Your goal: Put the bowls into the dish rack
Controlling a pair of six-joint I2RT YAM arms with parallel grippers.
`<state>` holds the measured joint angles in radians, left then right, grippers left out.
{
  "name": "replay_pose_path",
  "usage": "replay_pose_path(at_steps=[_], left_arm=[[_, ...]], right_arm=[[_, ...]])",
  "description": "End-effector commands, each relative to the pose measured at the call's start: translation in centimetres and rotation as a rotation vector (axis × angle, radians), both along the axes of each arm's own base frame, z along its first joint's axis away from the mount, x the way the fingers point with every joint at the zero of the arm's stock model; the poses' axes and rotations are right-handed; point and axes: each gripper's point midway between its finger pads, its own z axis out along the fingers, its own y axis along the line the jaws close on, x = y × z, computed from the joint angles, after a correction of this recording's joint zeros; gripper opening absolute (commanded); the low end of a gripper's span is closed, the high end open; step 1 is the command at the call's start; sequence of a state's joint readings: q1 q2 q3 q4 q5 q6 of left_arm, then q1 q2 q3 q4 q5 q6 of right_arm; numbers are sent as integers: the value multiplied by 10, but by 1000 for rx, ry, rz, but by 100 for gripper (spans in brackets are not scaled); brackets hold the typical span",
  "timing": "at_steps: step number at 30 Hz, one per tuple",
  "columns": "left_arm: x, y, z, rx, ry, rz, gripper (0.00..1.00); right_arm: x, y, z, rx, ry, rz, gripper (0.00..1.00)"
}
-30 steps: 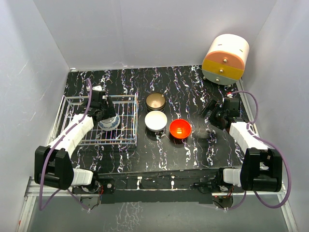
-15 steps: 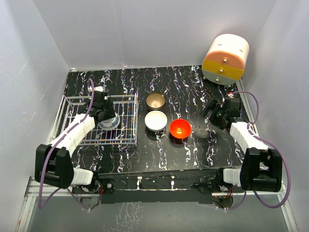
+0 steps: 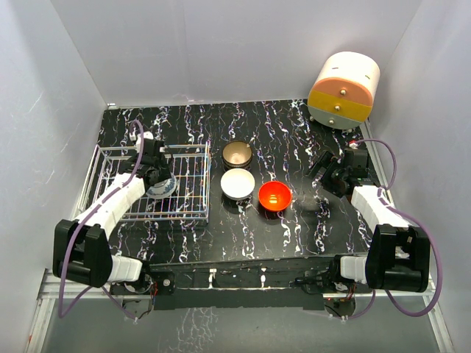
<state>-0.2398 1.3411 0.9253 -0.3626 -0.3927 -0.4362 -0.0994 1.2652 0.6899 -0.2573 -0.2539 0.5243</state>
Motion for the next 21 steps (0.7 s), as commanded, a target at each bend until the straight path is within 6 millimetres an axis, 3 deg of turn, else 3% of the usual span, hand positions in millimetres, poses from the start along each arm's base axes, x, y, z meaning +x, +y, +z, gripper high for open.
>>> replay_pose_path(at_steps=[1,9,21], left_arm=[[-32,29,0,102,69,103,41],[-58,60,-6,73,51,278,39],[-76,104,-4,26,35,458,37]], right_arm=[[11,-2,11,-7,-66,11,98],[7,0,10,-1,-63,24,98],[3,7,6,29,-52,45,98]])
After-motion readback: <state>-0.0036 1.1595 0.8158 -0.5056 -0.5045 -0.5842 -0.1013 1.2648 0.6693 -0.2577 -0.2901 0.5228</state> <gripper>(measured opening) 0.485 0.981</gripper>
